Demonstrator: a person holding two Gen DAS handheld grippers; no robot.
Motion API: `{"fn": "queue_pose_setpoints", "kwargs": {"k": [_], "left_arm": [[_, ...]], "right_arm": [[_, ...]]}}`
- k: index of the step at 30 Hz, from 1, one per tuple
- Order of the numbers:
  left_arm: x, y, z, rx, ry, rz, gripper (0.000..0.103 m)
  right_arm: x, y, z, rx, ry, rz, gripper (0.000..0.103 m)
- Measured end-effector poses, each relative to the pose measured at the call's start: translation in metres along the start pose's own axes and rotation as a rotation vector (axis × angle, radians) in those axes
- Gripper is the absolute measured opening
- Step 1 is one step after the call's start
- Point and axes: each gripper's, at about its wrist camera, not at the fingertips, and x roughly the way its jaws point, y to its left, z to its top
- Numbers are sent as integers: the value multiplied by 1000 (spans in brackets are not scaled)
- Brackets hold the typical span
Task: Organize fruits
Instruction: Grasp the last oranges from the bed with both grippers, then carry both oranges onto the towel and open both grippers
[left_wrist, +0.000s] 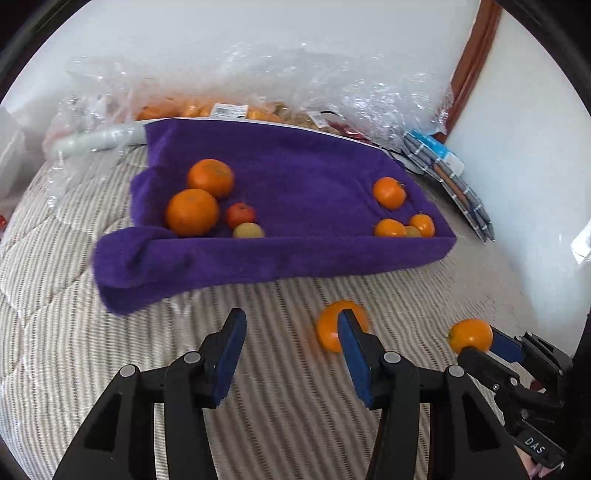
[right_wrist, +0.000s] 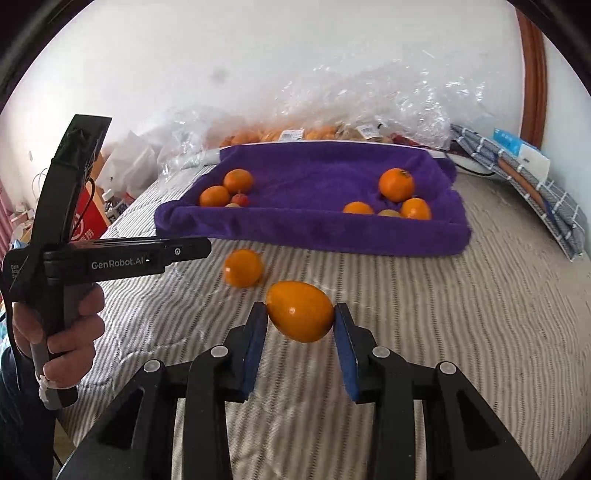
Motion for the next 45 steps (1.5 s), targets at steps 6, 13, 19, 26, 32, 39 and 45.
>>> {"fn": "queue_pose_setpoints", "kwargs": {"k": [6,13,19,26,32,39,45], "left_arm": [[23,-29,0,27,59,26,48],[18,-23,9,-4,22,-11,33],[5,0,61,-57,-86,94,33],[39,14,94,-103,-89,98,33],[53,9,93,-85,-57,108,33],[49,8,93,-75,-65,142,33],[14,-3,89,-33,-95,197,47]], "right_arm": [[-4,-36,2,38,-2,-50,37],[9,-57,34,75,-56,-47,37],[33,-67,80,59,-99,-42,37],[79,-76,105,63,-72,-40,37],[96,-78,97,56,-40,-48,37],[93,-73,97,35,-42,-68,37],[59,-69,99,57,-65,-105,39]]}}
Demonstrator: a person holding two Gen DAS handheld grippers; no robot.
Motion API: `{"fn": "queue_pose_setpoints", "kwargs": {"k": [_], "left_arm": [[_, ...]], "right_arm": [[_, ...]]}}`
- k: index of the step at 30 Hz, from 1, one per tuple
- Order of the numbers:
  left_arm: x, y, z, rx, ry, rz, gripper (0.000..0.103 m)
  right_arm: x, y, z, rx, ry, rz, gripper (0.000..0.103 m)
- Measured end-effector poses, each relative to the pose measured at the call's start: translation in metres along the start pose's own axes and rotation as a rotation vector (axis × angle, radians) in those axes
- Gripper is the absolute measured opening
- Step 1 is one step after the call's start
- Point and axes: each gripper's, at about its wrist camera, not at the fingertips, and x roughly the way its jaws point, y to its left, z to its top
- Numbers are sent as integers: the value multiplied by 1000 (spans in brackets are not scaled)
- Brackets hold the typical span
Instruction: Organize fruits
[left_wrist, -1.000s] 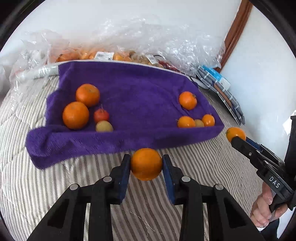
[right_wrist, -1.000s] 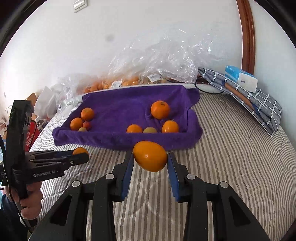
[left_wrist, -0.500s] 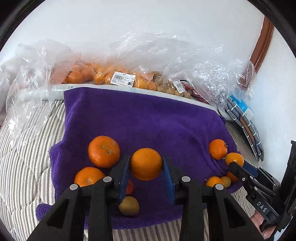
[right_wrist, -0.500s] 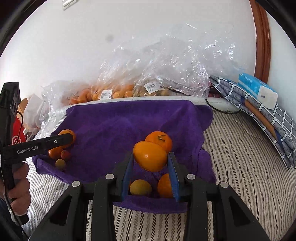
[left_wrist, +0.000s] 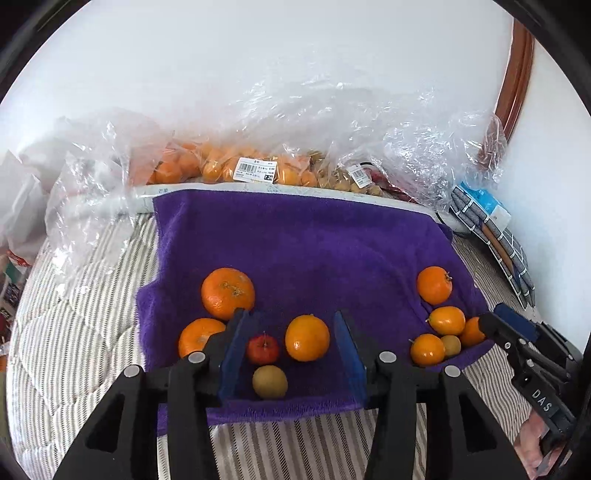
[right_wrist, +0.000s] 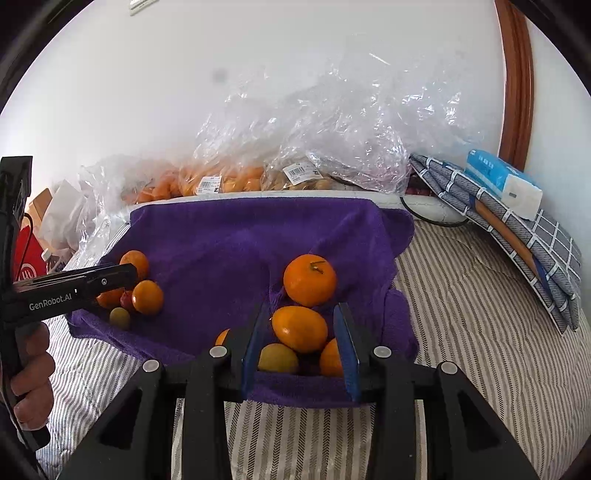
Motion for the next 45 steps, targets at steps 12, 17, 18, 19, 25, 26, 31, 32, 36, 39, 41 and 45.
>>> {"fn": "queue_pose_setpoints", "kwargs": {"k": [12,17,18,19,25,26,31,32,36,39,41,45], "left_arm": [[-126,-21,-41,24,-84,64,75],[-165,-33,-62,54,-136,108,88],[-173,-34,-65,45,-137,98,90],[-181,-34,-67,38,-141,95,92],[-211,-40,-84,35,-181,123,94],[-214,-40,-85,31,-183,123,94],[-222,-43,-90,13,-186,93,94],[-223,-45,-90,19,-189,102,94],[-226,-49,-90,25,-200,109,94],[-226,-51,-92,21,-195,100,94],[-225,-52,-93,24,-190,105,94],[-223,-48,-92,13,-187,105,94]], "right_arm": [[-135,11,-15,48,-10,-101,53],[-187,18,-33,49,-54,-108,85],[-198,21,-36,40,-70,-105,89],[-207,24,-38,31,-84,-110,94],[-238,28,-49,27,-115,-132,99],[-241,28,-50,29,-119,-133,99],[-250,29,-55,24,-122,-140,99],[-251,29,-56,24,-117,-135,99],[-252,30,-56,23,-115,-126,99],[-253,30,-55,25,-116,-133,99],[-254,30,-56,24,-117,-131,99],[-254,30,-56,21,-122,-149,99]]}}
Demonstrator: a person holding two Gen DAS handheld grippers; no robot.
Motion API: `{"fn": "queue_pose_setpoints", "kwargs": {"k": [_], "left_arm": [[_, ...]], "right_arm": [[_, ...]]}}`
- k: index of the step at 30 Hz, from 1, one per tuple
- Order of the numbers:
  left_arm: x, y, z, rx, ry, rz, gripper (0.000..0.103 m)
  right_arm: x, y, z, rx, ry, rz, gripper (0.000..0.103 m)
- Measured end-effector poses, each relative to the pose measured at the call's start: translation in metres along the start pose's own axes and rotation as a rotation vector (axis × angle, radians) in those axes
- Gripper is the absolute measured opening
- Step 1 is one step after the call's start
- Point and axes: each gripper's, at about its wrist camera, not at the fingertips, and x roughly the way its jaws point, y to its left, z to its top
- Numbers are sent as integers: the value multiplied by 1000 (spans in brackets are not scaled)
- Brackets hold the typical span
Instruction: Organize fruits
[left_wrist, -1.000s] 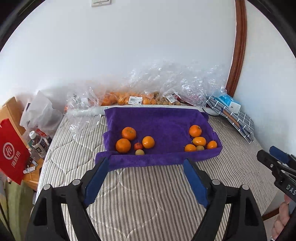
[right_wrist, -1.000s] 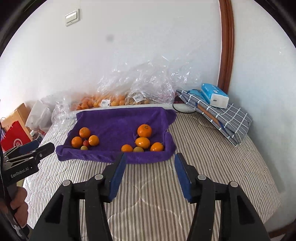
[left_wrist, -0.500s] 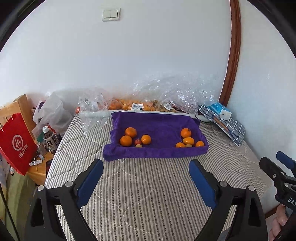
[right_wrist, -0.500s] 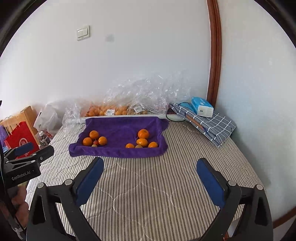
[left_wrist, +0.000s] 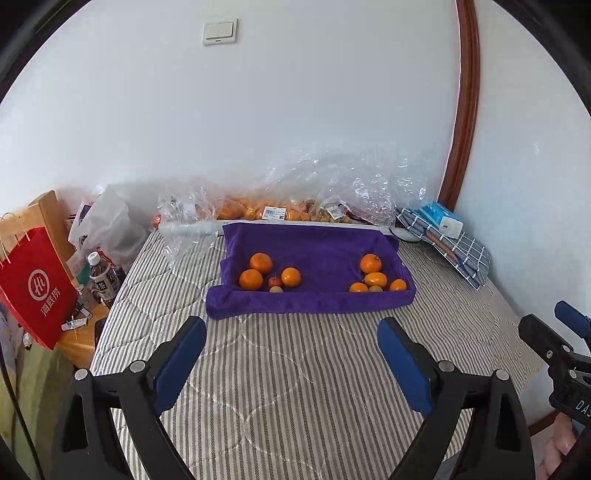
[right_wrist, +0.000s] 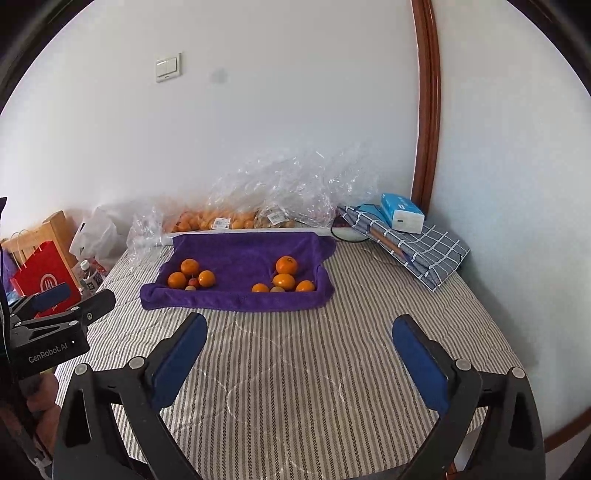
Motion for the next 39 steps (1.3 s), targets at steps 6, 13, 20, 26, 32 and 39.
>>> {"fn": "queue_pose_setpoints", "kwargs": {"k": [6,13,20,26,32,39], "left_arm": [[0,4,0,-7,-5,5,94],[-1,2,1,7,-11,14,94],[-2,-2,0,15,-14,20,94],[-1,-2,-1,8,-8,16,94],[-1,-1,-2,4,-7,21,94],[0,-1,-1,7,-6,27,94]], "right_arm": [[3,0,-1,-7,4,-21,99],[3,-1,-3,10,4,-12,99],[2,1,-4,-9,5,-18,99],[2,0,-4,-3,2,-18,99],[2,-2,-5,-5,2,-21,99],[-1,-5,-5,8,-7,-18,99]]}}
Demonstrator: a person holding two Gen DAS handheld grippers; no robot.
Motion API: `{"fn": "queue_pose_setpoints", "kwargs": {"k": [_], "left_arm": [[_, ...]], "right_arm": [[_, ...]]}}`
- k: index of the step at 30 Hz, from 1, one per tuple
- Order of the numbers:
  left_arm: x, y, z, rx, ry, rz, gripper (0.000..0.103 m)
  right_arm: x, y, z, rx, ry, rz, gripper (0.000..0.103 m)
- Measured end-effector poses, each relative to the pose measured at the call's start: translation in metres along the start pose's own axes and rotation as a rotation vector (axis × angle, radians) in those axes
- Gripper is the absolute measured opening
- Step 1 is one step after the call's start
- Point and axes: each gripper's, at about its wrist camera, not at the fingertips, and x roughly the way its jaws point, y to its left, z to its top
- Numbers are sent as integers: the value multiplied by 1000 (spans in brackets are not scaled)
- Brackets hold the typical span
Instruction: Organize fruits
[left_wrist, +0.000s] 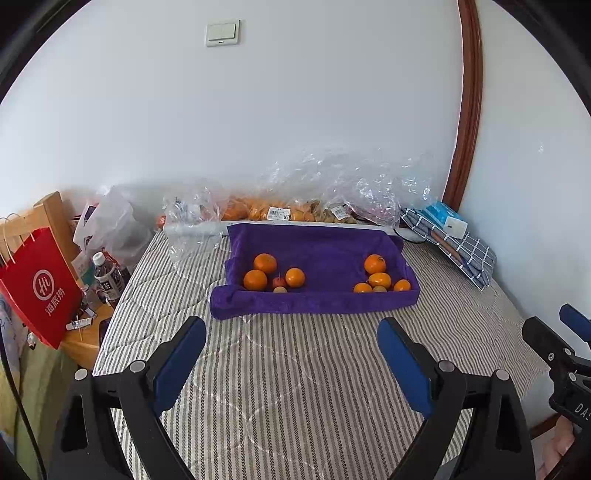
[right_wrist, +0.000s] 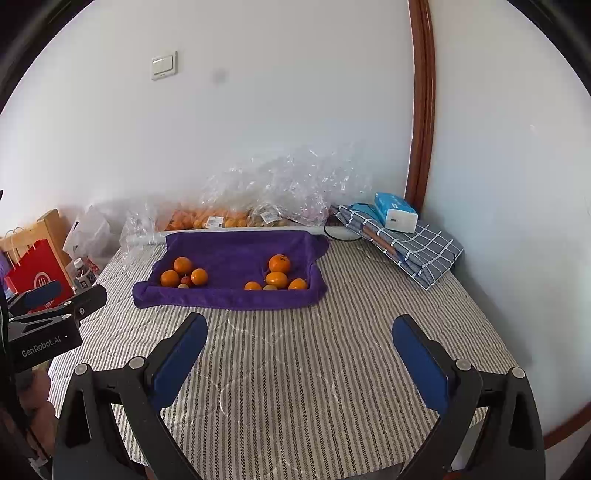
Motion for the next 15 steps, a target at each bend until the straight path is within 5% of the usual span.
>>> {"fn": "queue_pose_setpoints", "kwargs": {"k": [15], "left_arm": [[-3,-2,4,-2,-15,13,94]], "right_arm": [[3,-1,-2,9,4,4,99]]}}
